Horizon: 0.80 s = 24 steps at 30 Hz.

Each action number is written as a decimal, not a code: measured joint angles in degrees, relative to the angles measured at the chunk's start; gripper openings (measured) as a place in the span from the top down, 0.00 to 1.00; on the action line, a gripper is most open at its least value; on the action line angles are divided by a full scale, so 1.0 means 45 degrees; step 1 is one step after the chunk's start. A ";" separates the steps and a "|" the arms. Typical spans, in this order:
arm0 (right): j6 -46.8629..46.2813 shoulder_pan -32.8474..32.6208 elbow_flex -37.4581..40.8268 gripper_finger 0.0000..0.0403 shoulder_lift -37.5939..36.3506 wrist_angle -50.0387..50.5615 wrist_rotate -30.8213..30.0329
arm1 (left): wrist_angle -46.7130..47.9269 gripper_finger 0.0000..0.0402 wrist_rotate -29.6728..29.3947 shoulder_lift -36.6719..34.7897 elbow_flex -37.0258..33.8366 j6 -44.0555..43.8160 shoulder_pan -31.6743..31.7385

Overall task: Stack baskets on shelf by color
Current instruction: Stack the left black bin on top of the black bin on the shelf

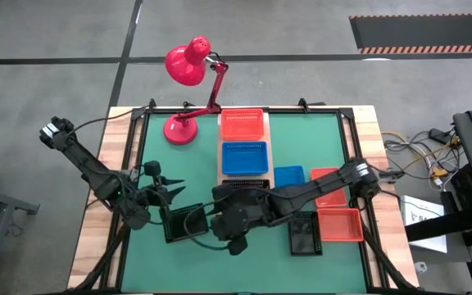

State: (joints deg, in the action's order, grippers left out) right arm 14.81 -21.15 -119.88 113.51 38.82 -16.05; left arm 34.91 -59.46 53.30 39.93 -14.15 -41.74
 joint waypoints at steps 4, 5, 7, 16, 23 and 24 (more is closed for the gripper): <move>-0.0179 -0.0024 -0.1086 0.59 0.1126 0.0469 0.0027 | -0.0414 0.80 -0.0007 -0.0842 -0.0671 0.0022 -0.0005; -0.0258 -0.0039 -0.1370 0.59 0.1393 0.0613 0.0031 | -0.0488 0.80 0.0000 -0.1047 -0.0869 0.0020 -0.0005; -0.0400 -0.0093 -0.1877 0.59 0.1882 0.0870 0.0034 | -0.0689 0.80 0.0019 -0.1372 -0.1172 0.0014 -0.0005; -0.0656 -0.0364 -0.3307 0.59 0.3554 0.0682 0.0353 | -0.1162 0.80 0.0093 -0.2108 -0.1760 0.0012 -0.0005; -0.0826 -0.0388 -0.3325 0.59 0.3927 -0.1084 0.0814 | -0.1589 0.80 0.0087 -0.2232 -0.1760 0.0032 -0.0015; -0.0809 -0.0406 -0.3330 0.59 0.4049 -0.1473 0.0945 | -0.1615 0.80 0.0093 -0.2256 -0.1760 0.0024 -0.0015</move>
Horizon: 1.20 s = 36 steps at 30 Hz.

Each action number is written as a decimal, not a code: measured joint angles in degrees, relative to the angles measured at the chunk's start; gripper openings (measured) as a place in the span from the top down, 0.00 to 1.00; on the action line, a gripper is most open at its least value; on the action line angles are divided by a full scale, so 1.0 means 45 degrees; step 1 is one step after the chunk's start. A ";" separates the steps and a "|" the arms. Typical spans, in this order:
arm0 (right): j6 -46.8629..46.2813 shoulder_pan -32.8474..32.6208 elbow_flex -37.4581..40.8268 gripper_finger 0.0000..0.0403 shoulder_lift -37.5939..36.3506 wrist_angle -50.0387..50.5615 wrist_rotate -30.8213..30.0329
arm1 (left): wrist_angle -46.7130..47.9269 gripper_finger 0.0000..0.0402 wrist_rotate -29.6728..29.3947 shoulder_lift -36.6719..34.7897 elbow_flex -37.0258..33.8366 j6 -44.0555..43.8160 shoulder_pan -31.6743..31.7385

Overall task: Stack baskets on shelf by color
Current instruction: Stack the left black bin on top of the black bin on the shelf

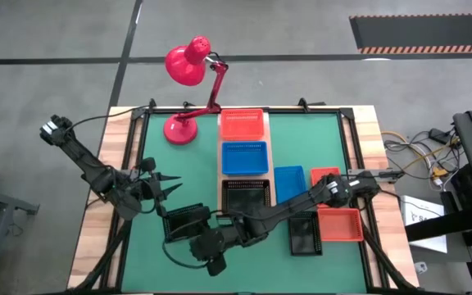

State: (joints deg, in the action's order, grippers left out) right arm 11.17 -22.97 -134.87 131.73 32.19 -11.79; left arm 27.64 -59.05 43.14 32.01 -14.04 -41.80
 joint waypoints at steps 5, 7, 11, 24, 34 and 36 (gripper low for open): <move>0.0693 -0.0091 0.0041 0.59 0.0687 -0.0415 0.0023 | -0.0043 0.80 0.0005 -0.0012 0.0000 -0.0009 0.0005; 0.1034 -0.0157 0.0053 0.59 0.0742 -0.0339 -0.0047 | -0.0184 0.80 0.0062 -0.0007 0.0000 -0.0126 0.0004; 0.1520 -0.0592 0.0049 0.60 0.0245 0.1260 -0.0088 | -0.1727 0.80 0.1706 0.0060 0.0062 -0.0064 0.0010; -0.1205 -0.2462 0.0049 0.78 -0.2470 0.8420 -0.0052 | -0.3922 0.80 0.4053 0.4193 0.2007 -0.1515 -0.0178; -0.2240 -0.3749 0.1769 0.89 -0.4606 0.9228 -0.0246 | 0.1309 0.80 0.6517 0.9199 0.5842 -0.7434 -0.1062; -0.2365 -0.3834 0.2786 0.89 -0.5324 0.8613 -0.0982 | 0.3073 0.80 0.7006 0.9953 0.6658 -0.8703 -0.1171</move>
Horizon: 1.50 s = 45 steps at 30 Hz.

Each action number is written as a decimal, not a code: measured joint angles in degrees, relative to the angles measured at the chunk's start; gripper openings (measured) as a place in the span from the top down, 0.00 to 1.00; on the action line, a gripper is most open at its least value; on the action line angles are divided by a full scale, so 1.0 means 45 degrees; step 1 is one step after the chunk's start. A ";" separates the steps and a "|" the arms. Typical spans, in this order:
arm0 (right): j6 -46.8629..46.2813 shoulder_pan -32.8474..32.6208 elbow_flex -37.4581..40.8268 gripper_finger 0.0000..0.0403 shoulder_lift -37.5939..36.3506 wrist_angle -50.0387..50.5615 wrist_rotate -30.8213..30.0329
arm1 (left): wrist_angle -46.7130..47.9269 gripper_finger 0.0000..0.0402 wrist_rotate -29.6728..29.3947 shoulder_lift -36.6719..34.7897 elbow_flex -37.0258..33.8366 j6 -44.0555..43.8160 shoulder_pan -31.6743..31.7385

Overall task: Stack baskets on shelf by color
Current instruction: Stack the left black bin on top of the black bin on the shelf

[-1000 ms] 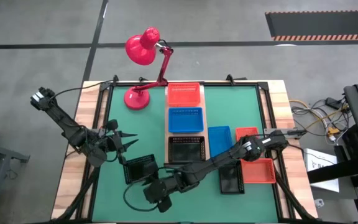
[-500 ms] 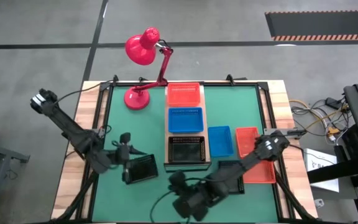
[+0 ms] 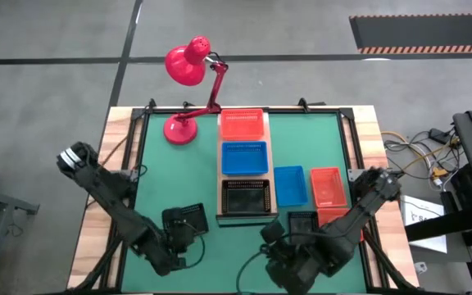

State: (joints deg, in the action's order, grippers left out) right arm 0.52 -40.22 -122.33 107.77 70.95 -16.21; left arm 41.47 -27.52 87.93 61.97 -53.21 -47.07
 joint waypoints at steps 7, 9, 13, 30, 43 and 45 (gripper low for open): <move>0.0948 -0.0005 0.4823 0.91 -0.2671 -0.3935 -0.0410 | 0.1276 0.80 0.1967 0.0944 0.0882 -0.0336 0.0008; 0.1470 -0.0005 0.6222 0.91 -0.3559 -0.5370 -0.0422 | 0.1344 0.79 0.2261 0.0897 0.0885 -0.0320 0.0049; 0.2474 -0.0005 0.8817 0.91 -0.5218 -0.8166 -0.0648 | 0.1769 0.73 0.2307 0.0656 0.0885 -0.0097 0.0053; 0.4209 -0.0001 1.4990 0.91 -0.9369 -1.4195 -0.1081 | 0.1173 0.52 0.1718 0.0711 -0.0422 -0.0071 0.0621; 0.4238 0.0003 1.6003 0.91 -0.9806 -1.5046 -0.1086 | 0.0506 0.56 0.1718 0.0781 -0.1009 -0.0010 0.0807; 0.4302 0.0002 1.6057 0.91 -0.9753 -1.5212 -0.1081 | 0.0487 0.60 0.1727 0.0888 -0.1009 -0.0001 0.0807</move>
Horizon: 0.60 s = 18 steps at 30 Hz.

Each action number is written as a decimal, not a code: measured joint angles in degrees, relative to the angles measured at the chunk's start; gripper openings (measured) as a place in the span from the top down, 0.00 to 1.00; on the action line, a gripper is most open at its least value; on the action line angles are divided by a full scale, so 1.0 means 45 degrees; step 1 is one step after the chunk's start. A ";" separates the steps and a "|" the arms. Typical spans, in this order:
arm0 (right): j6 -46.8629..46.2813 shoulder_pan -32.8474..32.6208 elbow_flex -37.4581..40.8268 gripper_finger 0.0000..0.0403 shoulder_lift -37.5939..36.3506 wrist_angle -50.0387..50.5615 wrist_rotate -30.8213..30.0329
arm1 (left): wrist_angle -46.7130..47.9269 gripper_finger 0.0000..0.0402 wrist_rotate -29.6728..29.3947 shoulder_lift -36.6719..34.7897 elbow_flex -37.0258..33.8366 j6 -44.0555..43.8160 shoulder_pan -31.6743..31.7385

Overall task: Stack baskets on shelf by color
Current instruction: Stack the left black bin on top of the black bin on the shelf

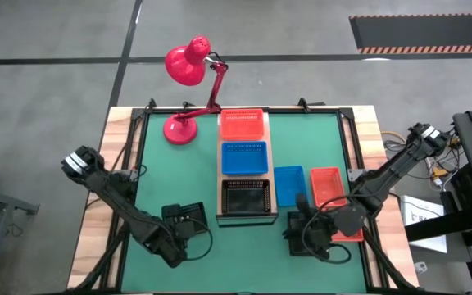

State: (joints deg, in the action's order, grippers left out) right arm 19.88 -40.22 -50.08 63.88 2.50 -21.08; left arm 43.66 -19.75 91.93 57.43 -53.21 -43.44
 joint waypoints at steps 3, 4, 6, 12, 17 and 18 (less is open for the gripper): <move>0.0146 0.0001 0.0103 0.91 -0.0005 -0.0147 -0.0005 | -0.0020 0.70 0.0218 0.0151 -0.0003 0.0000 0.0000; 0.0167 0.0002 0.0132 0.91 -0.0005 -0.0186 -0.0001 | -0.0034 0.73 0.0309 0.0185 -0.0010 -0.0007 0.0000; 0.0303 0.0002 0.0173 0.91 -0.0005 -0.0217 0.0000 | -0.0160 0.81 0.0335 0.0233 -0.0015 -0.0014 0.0000; 0.1196 0.0185 0.0370 0.91 -0.0005 -0.1190 0.0165 | -0.0218 0.98 0.0345 0.0236 0.0156 -0.0039 -0.0005; 0.2314 0.1481 0.0904 0.91 -0.0005 -0.2629 0.1633 | 0.0816 1.00 0.0410 0.0228 0.1159 -0.0044 -0.0034; 0.2597 0.1894 0.1050 0.91 -0.0005 -0.3002 0.2145 | 0.1150 1.00 0.0423 0.0214 0.1505 -0.0044 -0.0039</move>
State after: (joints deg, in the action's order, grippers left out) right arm 31.57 -31.70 -45.35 63.86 -11.01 -11.43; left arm 48.84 -17.85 92.89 64.20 -53.41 -43.62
